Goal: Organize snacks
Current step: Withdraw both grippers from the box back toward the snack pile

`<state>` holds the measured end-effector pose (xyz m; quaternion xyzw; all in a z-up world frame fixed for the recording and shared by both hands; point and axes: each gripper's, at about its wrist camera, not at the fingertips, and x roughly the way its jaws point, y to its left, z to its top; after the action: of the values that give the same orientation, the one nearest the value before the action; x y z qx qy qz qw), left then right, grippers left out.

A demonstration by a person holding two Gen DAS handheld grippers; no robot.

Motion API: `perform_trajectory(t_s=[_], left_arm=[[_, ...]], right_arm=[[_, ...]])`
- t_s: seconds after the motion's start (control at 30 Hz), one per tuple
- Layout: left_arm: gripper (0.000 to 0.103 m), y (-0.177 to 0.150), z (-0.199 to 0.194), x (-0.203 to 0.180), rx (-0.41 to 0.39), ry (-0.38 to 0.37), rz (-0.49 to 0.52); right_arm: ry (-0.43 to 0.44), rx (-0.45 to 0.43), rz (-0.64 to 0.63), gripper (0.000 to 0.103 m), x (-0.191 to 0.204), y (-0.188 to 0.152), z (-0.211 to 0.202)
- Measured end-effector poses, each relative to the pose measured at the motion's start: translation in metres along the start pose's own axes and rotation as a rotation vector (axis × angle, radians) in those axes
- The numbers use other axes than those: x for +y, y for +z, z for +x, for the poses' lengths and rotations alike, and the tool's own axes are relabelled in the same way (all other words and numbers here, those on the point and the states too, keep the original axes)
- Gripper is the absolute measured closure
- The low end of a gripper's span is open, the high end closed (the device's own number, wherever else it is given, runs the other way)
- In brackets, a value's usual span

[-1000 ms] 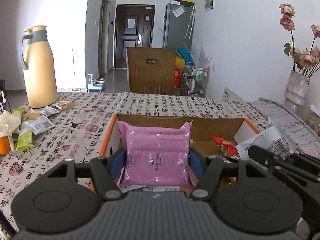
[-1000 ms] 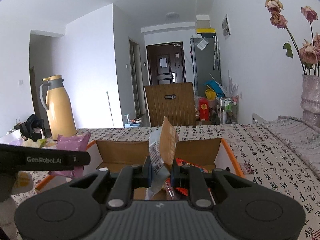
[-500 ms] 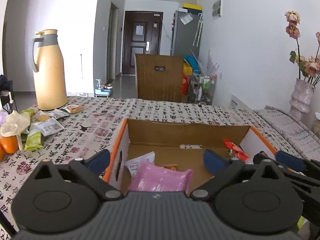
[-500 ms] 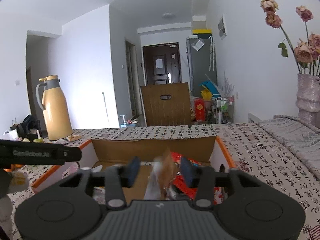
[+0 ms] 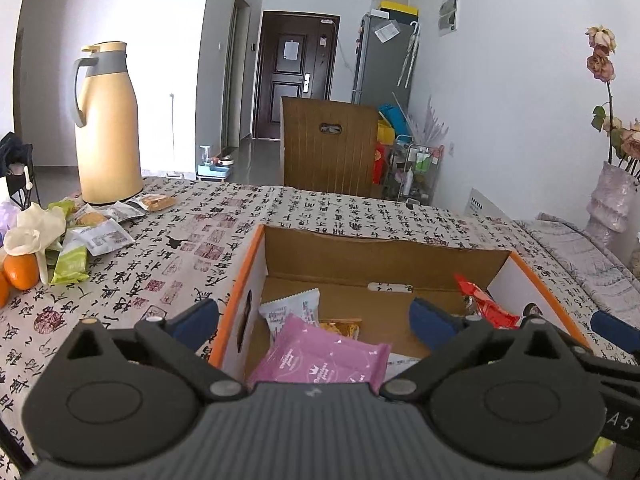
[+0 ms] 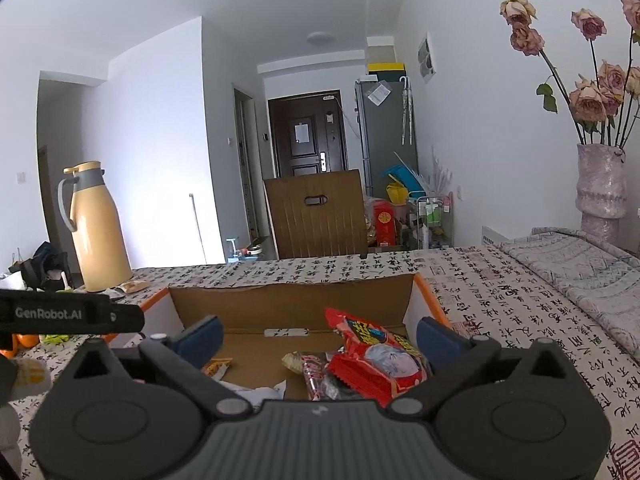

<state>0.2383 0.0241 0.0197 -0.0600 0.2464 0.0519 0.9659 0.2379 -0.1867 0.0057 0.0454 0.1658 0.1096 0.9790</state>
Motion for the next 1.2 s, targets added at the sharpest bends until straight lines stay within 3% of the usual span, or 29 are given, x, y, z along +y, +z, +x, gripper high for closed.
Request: perform_trajectory(t_s=[0.7,1.2], left_arm=[[0.0,0.006,-0.032,0.0,-0.027,-0.007,-0.02],[0.0,-0.027,-0.084,-0.003,-0.005,-0.049,0.007]], right_arm=[[-0.023,-0.055,-0.016,0.0,-0.004,0.011,-0.045],[-0.043,-0.016,-0.011,0.0,-0.014,-0.015,-0.108]])
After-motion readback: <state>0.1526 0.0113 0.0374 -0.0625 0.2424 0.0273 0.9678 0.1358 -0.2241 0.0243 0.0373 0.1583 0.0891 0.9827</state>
